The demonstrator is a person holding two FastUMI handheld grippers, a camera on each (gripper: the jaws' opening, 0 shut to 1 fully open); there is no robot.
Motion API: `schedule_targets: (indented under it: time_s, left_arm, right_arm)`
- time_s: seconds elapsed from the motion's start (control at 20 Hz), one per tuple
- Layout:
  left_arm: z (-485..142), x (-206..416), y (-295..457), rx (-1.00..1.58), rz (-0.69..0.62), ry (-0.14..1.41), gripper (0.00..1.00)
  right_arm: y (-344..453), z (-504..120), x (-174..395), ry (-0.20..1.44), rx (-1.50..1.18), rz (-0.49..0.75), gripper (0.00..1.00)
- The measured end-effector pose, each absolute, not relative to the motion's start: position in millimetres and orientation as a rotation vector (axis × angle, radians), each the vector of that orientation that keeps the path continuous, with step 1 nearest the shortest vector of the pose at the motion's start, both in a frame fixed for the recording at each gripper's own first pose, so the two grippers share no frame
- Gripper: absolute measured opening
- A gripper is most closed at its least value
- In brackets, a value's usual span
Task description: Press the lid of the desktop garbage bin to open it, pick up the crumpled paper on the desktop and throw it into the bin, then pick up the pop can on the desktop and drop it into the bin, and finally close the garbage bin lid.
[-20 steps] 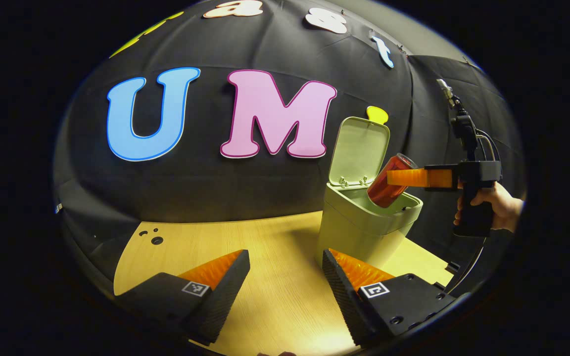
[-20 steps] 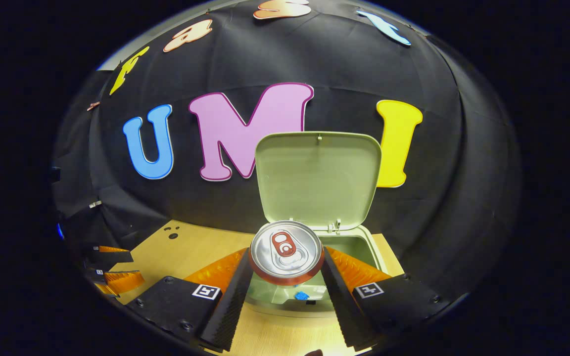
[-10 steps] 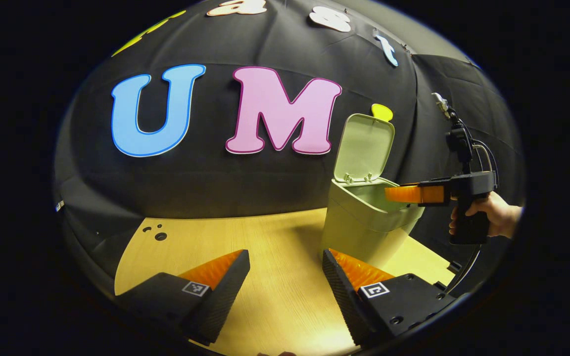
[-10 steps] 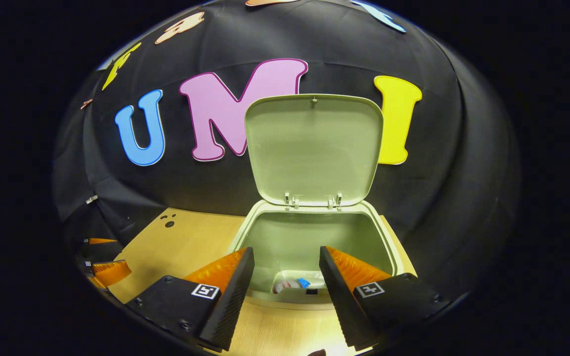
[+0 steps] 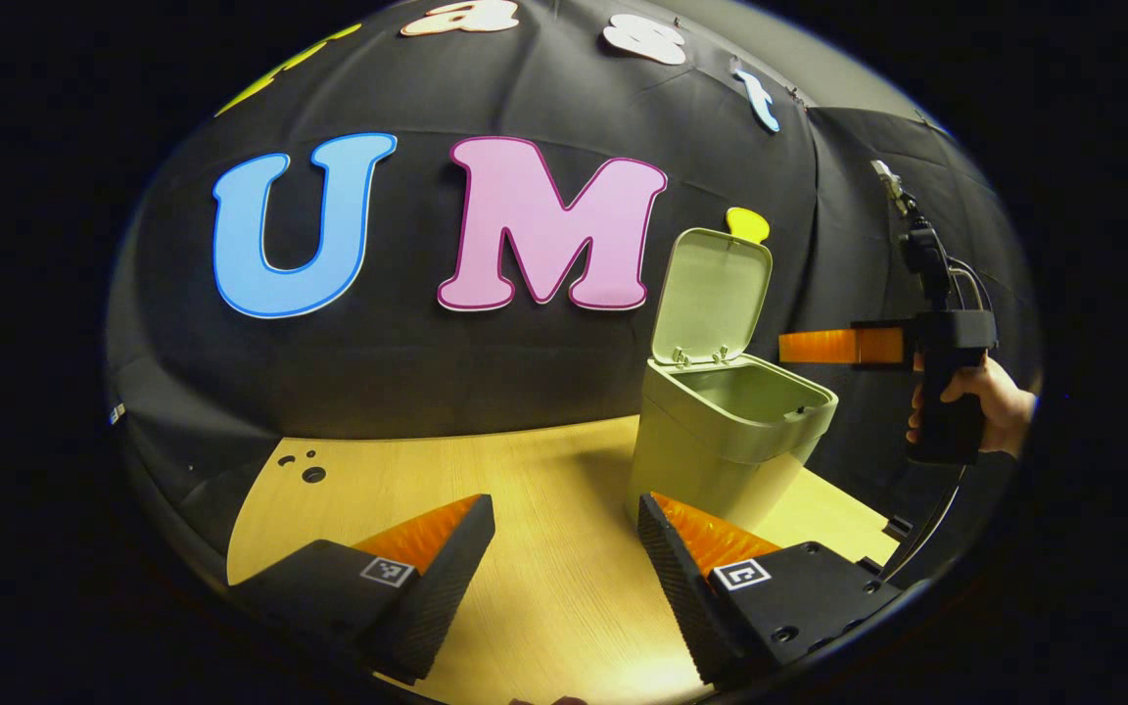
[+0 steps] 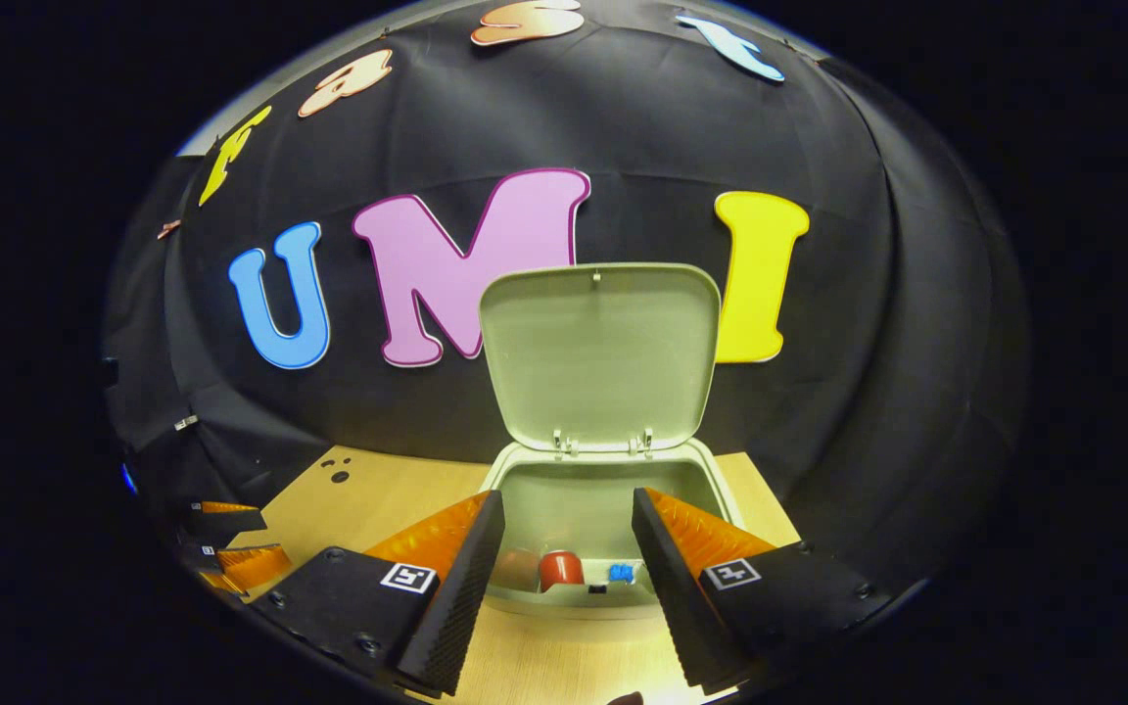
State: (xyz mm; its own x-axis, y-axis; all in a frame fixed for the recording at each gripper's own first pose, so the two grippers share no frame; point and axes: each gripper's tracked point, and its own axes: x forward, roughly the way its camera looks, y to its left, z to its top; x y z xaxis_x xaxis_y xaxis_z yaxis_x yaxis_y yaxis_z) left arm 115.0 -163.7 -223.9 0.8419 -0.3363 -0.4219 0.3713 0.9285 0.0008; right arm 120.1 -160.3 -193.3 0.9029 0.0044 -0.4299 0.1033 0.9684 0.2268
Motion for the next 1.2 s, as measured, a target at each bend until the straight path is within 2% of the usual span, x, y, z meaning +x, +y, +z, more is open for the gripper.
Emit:
schedule_targets:
  time_s: [0.4,0.6,0.8,1.2]
  left_arm:
    - [-221,107,-164,0.069,-0.381,0.426,0.95]
    - [-220,101,-158,0.065,-0.367,0.424,0.95]
    - [-220,96,-153,0.061,-0.354,0.427,0.95]
    - [-221,93,-144,0.054,-0.325,0.432,0.95]
  right_arm:
    - [-179,-117,146,0.302,0.15,-0.051,0.83]
    - [-189,-86,171,0.242,0.132,-0.061,0.95]
    - [-200,-59,200,0.182,0.099,-0.07,0.96]
    - [-214,-70,263,0.245,0.105,-0.102,0.96]
